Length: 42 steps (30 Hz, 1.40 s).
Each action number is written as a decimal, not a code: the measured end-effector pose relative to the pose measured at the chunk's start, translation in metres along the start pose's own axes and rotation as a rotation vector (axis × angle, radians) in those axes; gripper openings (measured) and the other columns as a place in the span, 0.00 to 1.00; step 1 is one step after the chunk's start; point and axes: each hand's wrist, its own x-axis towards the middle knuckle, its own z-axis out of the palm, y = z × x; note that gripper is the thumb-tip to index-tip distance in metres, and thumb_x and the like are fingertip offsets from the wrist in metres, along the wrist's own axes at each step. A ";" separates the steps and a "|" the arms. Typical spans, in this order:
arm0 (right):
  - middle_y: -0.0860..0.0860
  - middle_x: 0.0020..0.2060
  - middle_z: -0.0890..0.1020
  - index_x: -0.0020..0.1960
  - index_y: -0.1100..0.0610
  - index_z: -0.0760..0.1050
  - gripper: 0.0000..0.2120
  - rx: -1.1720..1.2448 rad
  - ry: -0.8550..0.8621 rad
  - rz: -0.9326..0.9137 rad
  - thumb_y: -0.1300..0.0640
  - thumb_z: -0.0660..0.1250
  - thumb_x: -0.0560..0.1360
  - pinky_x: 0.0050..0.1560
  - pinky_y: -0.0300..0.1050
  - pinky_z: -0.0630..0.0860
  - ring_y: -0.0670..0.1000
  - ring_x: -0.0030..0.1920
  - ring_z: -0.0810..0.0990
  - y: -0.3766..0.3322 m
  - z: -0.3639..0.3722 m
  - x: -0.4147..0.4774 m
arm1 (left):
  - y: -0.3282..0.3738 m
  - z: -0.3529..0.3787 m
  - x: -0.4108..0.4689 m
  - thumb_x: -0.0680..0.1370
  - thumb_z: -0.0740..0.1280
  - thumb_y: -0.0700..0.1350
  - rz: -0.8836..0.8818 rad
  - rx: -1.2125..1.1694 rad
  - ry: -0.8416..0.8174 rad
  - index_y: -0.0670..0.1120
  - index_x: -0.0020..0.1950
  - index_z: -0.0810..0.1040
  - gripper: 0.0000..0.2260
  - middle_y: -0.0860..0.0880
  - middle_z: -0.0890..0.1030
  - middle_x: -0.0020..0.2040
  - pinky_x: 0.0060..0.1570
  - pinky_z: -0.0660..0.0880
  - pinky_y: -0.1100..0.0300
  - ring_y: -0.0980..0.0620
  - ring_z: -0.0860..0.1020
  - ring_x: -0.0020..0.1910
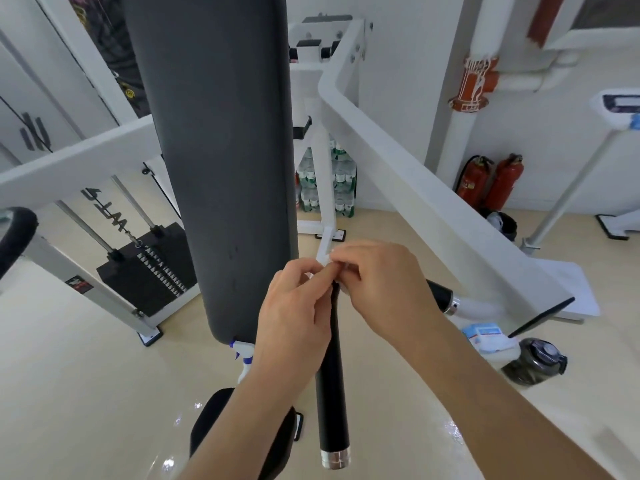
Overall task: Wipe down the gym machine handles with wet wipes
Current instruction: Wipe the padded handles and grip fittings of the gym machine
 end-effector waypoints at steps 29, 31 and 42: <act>0.54 0.35 0.75 0.37 0.61 0.79 0.04 -0.022 0.324 0.212 0.67 0.67 0.69 0.27 0.45 0.71 0.54 0.28 0.73 0.019 0.007 -0.035 | 0.020 0.004 0.004 0.72 0.71 0.34 0.000 0.219 -0.045 0.46 0.58 0.80 0.16 0.50 0.78 0.51 0.43 0.69 0.62 0.48 0.75 0.49; 0.53 0.34 0.73 0.37 0.61 0.79 0.05 -0.042 0.405 0.314 0.69 0.69 0.68 0.27 0.41 0.66 0.52 0.27 0.71 0.029 -0.001 -0.052 | 0.018 0.005 0.002 0.71 0.72 0.34 0.038 0.240 -0.057 0.44 0.59 0.80 0.18 0.50 0.78 0.52 0.46 0.69 0.62 0.48 0.75 0.51; 0.52 0.33 0.72 0.39 0.59 0.79 0.06 -0.102 0.397 0.381 0.59 0.64 0.72 0.28 0.45 0.69 0.54 0.31 0.72 0.044 -0.014 -0.073 | 0.041 0.019 0.012 0.74 0.66 0.34 0.099 0.110 -0.209 0.46 0.65 0.76 0.20 0.51 0.76 0.62 0.60 0.71 0.59 0.50 0.72 0.62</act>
